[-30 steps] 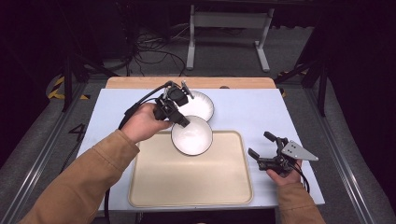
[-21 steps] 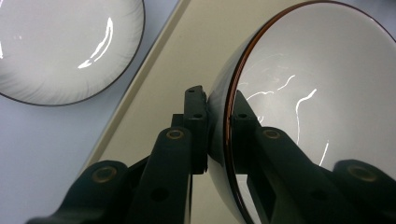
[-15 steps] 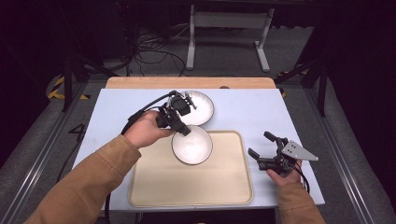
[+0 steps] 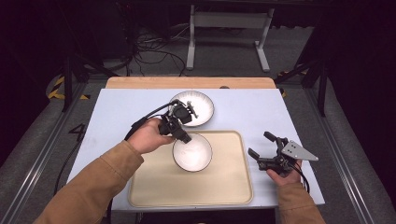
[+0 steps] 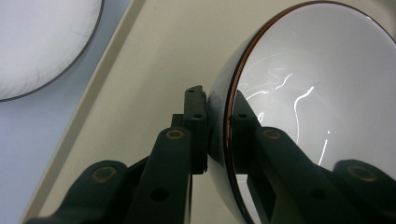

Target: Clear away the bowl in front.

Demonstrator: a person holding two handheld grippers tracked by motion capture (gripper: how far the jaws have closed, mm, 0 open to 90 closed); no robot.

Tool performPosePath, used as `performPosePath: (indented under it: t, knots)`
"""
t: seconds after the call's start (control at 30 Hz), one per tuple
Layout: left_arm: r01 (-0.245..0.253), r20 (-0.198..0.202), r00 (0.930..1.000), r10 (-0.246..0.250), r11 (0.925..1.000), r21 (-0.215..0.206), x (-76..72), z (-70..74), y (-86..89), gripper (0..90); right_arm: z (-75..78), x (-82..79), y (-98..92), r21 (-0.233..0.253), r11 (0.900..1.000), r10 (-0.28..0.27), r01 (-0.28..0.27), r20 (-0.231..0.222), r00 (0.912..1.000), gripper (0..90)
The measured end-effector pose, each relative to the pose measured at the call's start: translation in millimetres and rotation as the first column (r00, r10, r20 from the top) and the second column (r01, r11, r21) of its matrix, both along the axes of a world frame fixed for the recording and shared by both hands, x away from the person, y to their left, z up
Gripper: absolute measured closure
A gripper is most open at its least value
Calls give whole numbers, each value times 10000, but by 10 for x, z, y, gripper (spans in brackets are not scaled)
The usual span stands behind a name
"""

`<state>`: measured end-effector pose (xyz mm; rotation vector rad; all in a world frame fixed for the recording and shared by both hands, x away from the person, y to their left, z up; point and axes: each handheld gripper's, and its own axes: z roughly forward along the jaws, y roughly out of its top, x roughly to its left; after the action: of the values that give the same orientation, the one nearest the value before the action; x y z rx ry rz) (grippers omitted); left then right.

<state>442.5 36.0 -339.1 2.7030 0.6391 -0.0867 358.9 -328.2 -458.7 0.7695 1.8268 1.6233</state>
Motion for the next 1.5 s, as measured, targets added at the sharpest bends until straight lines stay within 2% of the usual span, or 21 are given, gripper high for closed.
performPosePath:
  t: [0.73, 1.23, 1.5]
  knots:
    - [96, -444, 9990, -89, 9998, 155, 11, -290, -49, 826, 0, 0, 0, -4, 10000, 4, -4, -1, 10000, 65]
    - [108, -525, 9986, -89, 9993, 369, 39, -437, -59, 825, 0, 0, 0, -16, 10000, 7, -7, 2, 10000, 66]
    - [150, -565, 9983, -130, 9993, 350, 43, -484, -82, 824, 0, 0, 0, -13, 10000, 7, -7, 0, 10000, 66]
